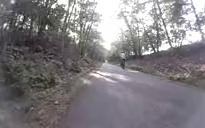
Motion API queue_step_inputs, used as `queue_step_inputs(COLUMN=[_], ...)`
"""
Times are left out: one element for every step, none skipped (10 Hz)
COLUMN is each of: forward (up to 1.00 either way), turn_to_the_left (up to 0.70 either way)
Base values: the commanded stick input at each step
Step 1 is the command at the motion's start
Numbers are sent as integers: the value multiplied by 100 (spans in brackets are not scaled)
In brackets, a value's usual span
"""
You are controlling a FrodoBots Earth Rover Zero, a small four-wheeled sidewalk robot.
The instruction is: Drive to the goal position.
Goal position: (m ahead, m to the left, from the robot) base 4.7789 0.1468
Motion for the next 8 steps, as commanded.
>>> queue_step_inputs(forward=[70, 70, 70, 70, 70, 70, 70, 70], turn_to_the_left=[-1, -1, -1, -1, -1, -1, -1, -1])
